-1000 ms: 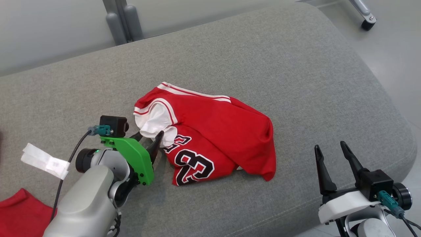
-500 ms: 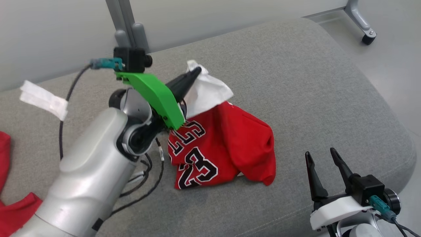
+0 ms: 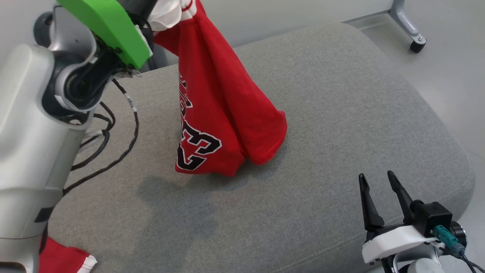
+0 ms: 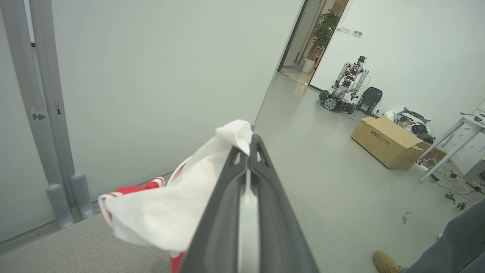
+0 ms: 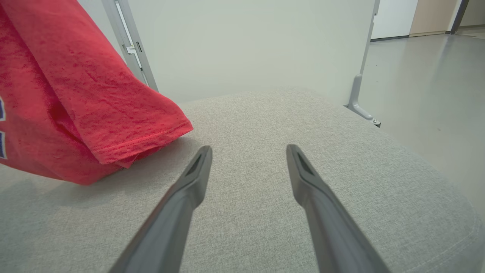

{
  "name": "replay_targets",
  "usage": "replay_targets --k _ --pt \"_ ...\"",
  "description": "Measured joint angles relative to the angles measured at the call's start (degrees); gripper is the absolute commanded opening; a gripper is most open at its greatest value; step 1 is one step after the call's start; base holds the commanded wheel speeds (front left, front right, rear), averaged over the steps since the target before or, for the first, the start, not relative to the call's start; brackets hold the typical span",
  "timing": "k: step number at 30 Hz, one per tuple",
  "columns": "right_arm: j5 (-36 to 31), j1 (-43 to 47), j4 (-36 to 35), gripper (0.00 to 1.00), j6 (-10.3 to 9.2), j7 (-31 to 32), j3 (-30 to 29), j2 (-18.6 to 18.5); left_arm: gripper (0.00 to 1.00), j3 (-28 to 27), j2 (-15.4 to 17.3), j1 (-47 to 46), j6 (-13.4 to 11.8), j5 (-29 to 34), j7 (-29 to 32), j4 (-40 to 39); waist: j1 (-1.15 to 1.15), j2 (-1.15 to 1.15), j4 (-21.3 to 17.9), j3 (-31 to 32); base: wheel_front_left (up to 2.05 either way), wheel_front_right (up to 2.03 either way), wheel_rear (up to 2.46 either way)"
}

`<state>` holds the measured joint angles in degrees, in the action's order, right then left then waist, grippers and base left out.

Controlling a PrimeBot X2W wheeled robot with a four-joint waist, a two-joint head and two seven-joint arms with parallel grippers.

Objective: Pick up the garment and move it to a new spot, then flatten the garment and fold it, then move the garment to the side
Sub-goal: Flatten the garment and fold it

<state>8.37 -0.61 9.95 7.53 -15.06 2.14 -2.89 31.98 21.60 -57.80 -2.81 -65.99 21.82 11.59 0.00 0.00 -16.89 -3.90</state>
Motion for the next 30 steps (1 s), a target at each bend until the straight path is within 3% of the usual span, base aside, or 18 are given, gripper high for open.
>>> replay_targets --k 3,12,19,30 --pt "0.1 0.2 0.0 1.00 -0.01 0.0 -0.4 0.0 0.00 -1.3 1.6 -1.6 -0.8 0.0 0.9 -0.6 0.00 0.00 0.7 0.3 0.00 0.00 0.00" --pt "0.1 -0.4 0.2 1.00 -0.01 0.0 0.1 0.0 0.00 -0.2 1.1 -3.5 -2.2 0.1 2.3 -1.6 0.00 0.00 3.0 1.7 0.00 0.00 0.00" --pt "0.1 0.2 0.2 1.00 -0.01 0.0 -0.2 0.0 0.00 0.7 2.1 -0.8 -2.4 -0.8 4.4 -9.6 0.00 0.00 3.9 1.9 0.00 0.00 0.00" --pt "-0.5 0.9 0.7 1.00 0.00 0.0 -0.3 0.0 0.00 -2.4 6.2 -1.0 -5.5 -3.3 8.4 -18.8 0.00 0.00 4.2 3.0 0.00 0.00 0.00"
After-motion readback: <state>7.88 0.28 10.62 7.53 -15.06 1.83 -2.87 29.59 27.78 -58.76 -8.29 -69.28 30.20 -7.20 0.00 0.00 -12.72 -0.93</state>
